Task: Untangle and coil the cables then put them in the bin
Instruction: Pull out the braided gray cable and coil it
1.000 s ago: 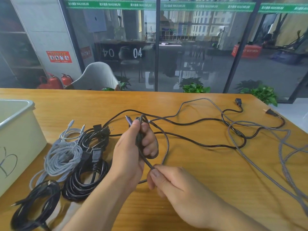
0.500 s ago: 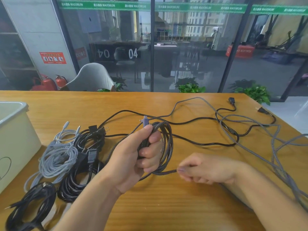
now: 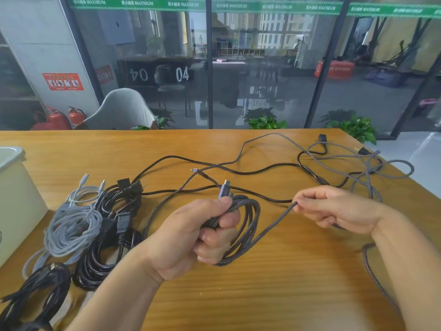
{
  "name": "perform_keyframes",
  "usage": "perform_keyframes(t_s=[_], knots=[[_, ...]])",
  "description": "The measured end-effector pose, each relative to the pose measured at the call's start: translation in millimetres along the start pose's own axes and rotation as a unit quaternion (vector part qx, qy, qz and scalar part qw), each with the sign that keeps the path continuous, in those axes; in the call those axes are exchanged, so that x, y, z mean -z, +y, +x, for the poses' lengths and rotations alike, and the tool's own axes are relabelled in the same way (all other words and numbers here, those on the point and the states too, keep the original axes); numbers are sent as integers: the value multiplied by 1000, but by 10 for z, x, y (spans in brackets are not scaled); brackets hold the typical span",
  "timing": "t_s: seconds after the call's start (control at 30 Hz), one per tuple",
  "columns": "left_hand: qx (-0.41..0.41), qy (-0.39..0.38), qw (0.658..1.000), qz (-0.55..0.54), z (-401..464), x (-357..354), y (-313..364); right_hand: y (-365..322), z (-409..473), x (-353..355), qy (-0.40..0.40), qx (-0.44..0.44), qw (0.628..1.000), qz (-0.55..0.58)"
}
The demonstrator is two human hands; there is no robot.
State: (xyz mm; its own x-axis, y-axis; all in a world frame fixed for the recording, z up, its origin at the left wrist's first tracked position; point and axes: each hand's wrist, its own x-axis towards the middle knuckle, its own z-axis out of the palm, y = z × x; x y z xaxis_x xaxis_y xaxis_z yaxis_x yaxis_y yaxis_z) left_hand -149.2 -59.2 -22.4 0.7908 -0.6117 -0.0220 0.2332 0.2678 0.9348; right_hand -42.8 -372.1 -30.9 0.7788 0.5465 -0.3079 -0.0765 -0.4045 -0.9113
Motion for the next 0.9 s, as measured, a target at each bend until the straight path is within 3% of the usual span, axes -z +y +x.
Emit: perform_keyframes(t_s=[0.13, 0.2, 0.3, 0.4, 0.57, 0.77, 0.9], knots=[[-3, 8, 1000, -1, 18, -25, -13, -19, 50, -123, 57, -63, 986, -144], [3, 8, 1000, 27, 33, -45, -28, -44, 97, -221, 121, -68, 967, -214], [17, 9, 998, 57, 48, -58, -57, -132, 168, -391, 245, -30, 917, -314], [13, 17, 998, 62, 43, -52, -53, -231, 197, -560, 313, -3, 865, -392], [-11, 25, 1000, 10, 57, -42, -49, -200, 207, -598, 318, -13, 851, -417], [25, 1, 995, 101, 97, -103, -113, -241, 193, -702, 399, 79, 850, -334], [40, 11, 986, 163, 129, -136, -152, -296, 131, -804, 395, 150, 871, -252]])
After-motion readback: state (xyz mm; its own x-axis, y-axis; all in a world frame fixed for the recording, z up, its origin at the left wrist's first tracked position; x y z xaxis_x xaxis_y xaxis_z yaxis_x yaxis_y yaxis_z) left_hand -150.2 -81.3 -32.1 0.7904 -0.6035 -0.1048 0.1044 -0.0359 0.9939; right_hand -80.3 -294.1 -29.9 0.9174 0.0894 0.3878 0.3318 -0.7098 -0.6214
